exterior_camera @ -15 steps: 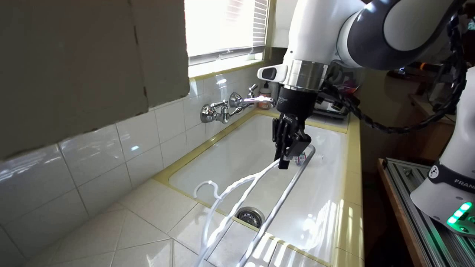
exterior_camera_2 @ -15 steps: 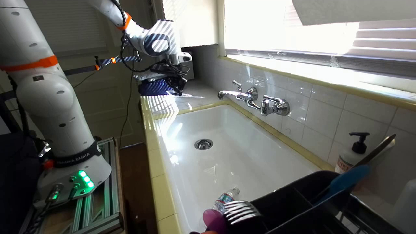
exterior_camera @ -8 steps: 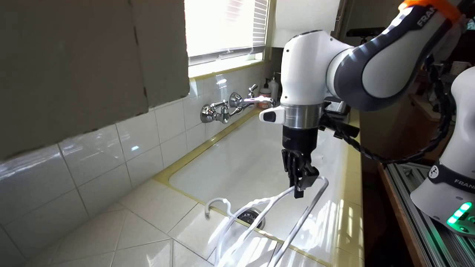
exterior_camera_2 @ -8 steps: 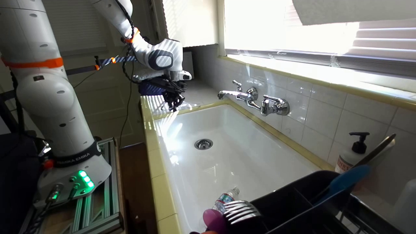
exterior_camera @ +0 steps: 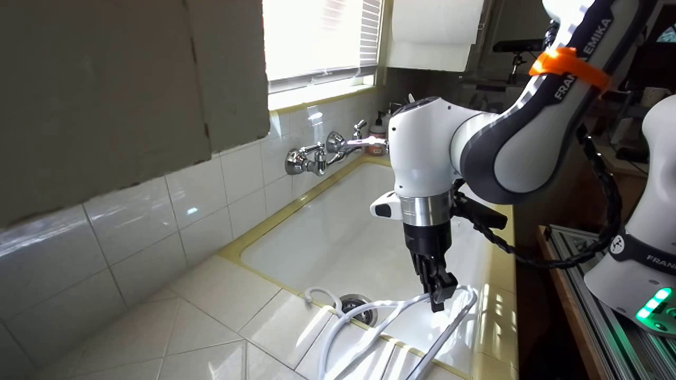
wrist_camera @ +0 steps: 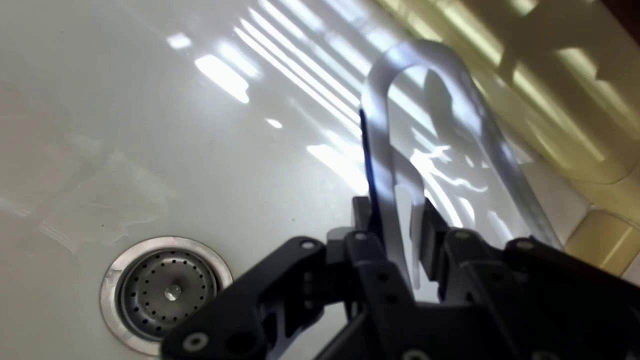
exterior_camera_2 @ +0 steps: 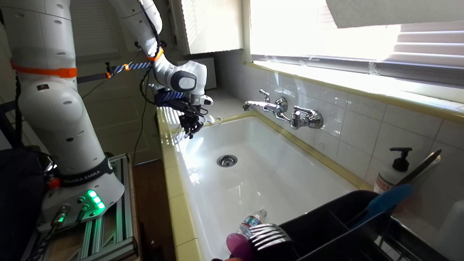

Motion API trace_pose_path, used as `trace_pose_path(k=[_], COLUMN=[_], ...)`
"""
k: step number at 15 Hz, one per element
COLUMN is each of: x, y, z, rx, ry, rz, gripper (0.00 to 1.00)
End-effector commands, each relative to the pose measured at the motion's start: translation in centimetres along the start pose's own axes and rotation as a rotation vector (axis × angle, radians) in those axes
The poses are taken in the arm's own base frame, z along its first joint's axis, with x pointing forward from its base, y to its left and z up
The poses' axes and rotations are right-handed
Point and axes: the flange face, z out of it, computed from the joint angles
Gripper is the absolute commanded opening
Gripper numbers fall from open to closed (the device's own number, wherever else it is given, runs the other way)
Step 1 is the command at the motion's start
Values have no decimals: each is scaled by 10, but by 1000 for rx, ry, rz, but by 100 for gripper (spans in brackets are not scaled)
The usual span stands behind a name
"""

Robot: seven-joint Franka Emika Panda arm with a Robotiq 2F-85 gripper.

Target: Hang the hanger on the side of the cabinet

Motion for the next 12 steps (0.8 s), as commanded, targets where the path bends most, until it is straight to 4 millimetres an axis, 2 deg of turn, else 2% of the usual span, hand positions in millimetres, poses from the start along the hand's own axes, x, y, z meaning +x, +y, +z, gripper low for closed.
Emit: trace_pose_path(k=[1,7,12], x=[11,23,34], y=[-6,-24,-22], z=[4,-14,-35], rx=[-2,-1,-15], ry=[-31,-4,58], rz=[9,-28,-8], gripper=[55,98,100])
